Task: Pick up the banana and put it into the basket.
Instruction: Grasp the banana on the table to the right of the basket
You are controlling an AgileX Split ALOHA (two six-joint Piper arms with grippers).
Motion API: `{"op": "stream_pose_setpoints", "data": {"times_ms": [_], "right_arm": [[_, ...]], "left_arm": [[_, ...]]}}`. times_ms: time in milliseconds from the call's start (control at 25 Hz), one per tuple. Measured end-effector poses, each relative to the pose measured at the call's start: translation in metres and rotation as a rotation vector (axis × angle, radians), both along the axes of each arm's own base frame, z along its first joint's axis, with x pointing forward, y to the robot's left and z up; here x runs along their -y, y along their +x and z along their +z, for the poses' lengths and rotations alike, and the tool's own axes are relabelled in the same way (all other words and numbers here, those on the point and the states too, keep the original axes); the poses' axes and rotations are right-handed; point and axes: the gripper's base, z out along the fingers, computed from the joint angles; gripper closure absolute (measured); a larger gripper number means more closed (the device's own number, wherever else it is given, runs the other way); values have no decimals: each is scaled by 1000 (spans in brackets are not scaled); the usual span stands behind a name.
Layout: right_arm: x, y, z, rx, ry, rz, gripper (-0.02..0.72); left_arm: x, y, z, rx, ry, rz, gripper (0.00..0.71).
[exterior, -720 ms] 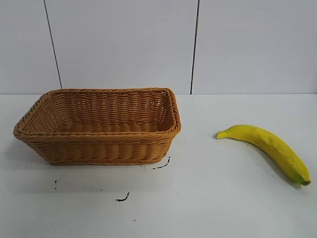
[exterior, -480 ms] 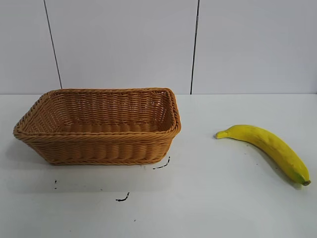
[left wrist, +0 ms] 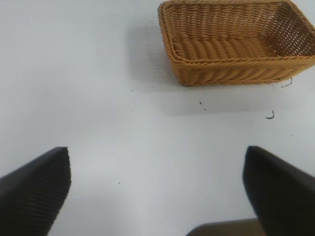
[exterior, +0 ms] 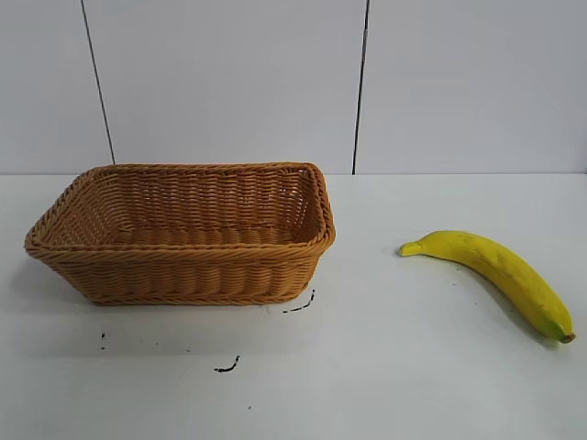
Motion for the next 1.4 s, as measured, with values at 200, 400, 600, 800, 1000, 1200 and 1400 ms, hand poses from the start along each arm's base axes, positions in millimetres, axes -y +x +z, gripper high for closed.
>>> {"op": "stream_pose_setpoints", "data": {"times_ms": [200,400,600,800,1000,1200,1400], "right_arm": [[-2,66,1,-261,-28,26,11],[-5,136,-12,-430,-74,100,11],[-7,195,-29,-513,-134,219,11],[-9,244,-50,-472,-180,309,11],[-11,278,-80,-431,-186,325,11],[-12,298,-124,-467,-177,327,11],[-13,313,-170,-496,-159,322,11]], "left_arm": [[0,0,0,0,0,0,20],[0,0,0,0,0,0,20],[0,0,0,0,0,0,20],[0,0,0,0,0,0,20],[0,0,0,0,0,0,20],[0,0,0,0,0,0,20],[0,0,0,0,-1,-1,20]]}}
